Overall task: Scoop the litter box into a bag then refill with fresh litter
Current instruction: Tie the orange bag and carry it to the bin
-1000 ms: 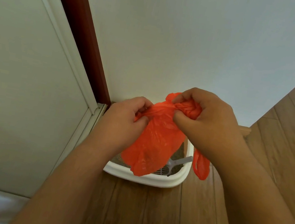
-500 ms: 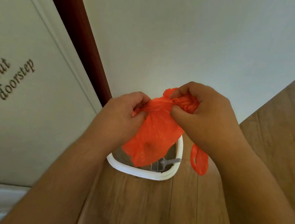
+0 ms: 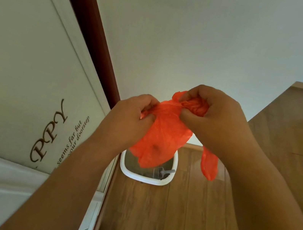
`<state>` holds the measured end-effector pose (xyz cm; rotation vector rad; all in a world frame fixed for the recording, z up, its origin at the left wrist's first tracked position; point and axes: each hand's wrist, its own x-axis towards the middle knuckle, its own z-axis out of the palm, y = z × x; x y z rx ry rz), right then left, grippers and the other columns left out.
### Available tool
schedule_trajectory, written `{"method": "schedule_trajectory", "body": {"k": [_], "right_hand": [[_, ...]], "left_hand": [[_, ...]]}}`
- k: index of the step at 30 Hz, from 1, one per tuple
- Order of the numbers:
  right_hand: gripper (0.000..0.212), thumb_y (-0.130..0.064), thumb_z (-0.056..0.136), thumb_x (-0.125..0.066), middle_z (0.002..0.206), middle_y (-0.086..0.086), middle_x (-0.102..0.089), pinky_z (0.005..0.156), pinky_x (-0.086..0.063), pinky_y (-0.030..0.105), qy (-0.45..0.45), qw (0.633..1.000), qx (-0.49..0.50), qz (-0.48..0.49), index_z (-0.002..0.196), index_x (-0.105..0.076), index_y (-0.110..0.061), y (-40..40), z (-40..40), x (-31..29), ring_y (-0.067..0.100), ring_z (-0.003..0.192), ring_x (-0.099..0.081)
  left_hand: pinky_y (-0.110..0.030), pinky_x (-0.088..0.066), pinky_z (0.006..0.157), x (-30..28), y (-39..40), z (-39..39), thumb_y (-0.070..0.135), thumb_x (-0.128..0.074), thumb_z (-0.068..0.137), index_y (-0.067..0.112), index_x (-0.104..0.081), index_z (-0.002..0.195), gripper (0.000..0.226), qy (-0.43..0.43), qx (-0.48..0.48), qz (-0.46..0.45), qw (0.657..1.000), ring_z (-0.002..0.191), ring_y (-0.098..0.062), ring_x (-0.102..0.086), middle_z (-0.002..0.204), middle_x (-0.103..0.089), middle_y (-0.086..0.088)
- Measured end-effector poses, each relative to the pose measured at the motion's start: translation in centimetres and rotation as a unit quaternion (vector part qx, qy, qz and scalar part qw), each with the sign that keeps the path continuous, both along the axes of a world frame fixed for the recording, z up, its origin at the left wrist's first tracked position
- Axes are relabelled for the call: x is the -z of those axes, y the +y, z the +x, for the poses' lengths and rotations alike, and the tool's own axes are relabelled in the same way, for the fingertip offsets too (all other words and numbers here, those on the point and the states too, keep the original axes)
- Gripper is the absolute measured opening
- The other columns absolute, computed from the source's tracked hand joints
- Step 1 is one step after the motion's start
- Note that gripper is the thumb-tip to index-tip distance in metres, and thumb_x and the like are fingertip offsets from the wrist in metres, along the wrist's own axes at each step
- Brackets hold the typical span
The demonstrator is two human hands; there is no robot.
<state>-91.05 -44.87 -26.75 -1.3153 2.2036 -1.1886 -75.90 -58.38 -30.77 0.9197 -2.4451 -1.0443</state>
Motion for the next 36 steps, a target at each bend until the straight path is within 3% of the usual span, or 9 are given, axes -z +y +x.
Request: {"method": "schedule_trajectory", "body": {"k": [3,6,9,11,14,19,28,36], "right_hand": [[0.030,-0.014,0.083,-0.068,0.084,-0.037,-0.064,0.069,-0.043,0.002,0.003,1.000,0.014,-0.011,0.089,-0.067,-0.043,1.9,1.3,-4.6,-0.011,0.086,-0.059],[0.026,-0.016,0.083,-0.069,0.102,-0.019,-0.065,0.081,-0.049,0.015,0.015,0.999,0.043,-0.017,0.094,-0.067,-0.039,4.5,2.1,-7.1,0.000,0.095,-0.061],[0.022,-0.015,0.082,-0.068,0.112,-0.017,-0.065,0.088,-0.050,0.017,0.021,0.998,0.060,-0.017,0.099,-0.071,-0.030,7.2,2.2,-8.9,0.001,0.103,-0.060],[0.026,-0.017,0.083,-0.068,0.108,-0.016,-0.067,0.084,-0.053,0.021,0.027,0.997,0.069,-0.001,0.105,-0.073,-0.030,8.9,2.1,-9.9,0.002,0.097,-0.062],[0.024,-0.019,0.084,-0.069,0.099,-0.016,-0.067,0.073,-0.049,0.014,0.042,0.996,0.080,0.013,0.104,-0.074,-0.032,11.6,1.5,-11.4,0.000,0.086,-0.061],[0.022,-0.021,0.084,-0.069,0.098,-0.015,-0.068,0.076,-0.050,0.015,0.085,0.989,0.120,0.015,0.102,-0.072,-0.032,15.0,0.9,-13.6,0.001,0.089,-0.062],[0.021,-0.022,0.086,-0.070,0.083,-0.027,-0.059,0.067,-0.042,0.000,0.116,0.969,0.216,0.024,0.103,-0.070,-0.034,18.6,3.0,-15.3,-0.013,0.085,-0.057],[0.021,-0.023,0.084,-0.069,0.084,-0.023,-0.061,0.065,-0.044,0.005,0.101,0.931,0.349,0.031,0.102,-0.071,-0.034,21.9,8.0,-14.0,-0.008,0.086,-0.058]], "left_hand": [[-0.020,-0.052,0.079,-4.4,1.7,1.0,0.026,-0.061,0.101,0.039,-0.067,0.115,0.020,0.006,0.007,-0.001,1.000,0.088,0.011,-0.061,0.096,-0.068,0.024],[-0.023,-0.052,0.085,-7.3,4.0,1.4,0.025,-0.061,0.101,0.039,-0.066,0.118,0.022,0.012,0.018,-0.002,1.000,0.094,0.008,-0.062,0.102,-0.067,0.025],[-0.021,-0.050,0.081,-9.5,6.5,1.4,0.025,-0.061,0.100,0.043,-0.064,0.113,0.022,0.023,0.028,-0.001,0.999,0.091,0.008,-0.061,0.103,-0.067,0.026],[-0.017,-0.047,0.079,-10.2,7.9,1.0,0.025,-0.062,0.100,0.044,-0.064,0.112,0.023,0.022,0.040,-0.002,0.999,0.092,0.012,-0.060,0.103,-0.066,0.028],[-0.013,-0.045,0.083,-11.1,9.7,0.0,0.026,-0.062,0.101,0.040,-0.067,0.116,0.022,0.028,0.062,-0.005,0.998,0.102,0.018,-0.057,0.107,-0.067,0.028],[-0.003,-0.039,0.072,-12.5,12.1,-2.4,0.024,-0.063,0.101,0.049,-0.060,0.105,0.026,0.054,0.102,-0.001,0.993,0.094,0.032,-0.051,0.097,-0.061,0.035],[-0.005,-0.041,0.076,-13.9,13.4,-4.3,0.016,-0.062,0.100,0.053,-0.057,0.094,0.038,0.071,0.205,0.002,0.976,0.093,0.029,-0.052,0.095,-0.061,0.035],[-0.006,-0.039,0.078,-13.6,15.0,-4.7,0.021,-0.062,0.101,0.042,-0.061,0.109,0.022,0.058,0.335,-0.016,0.940,0.093,0.016,-0.054,0.097,-0.057,0.035]]}}
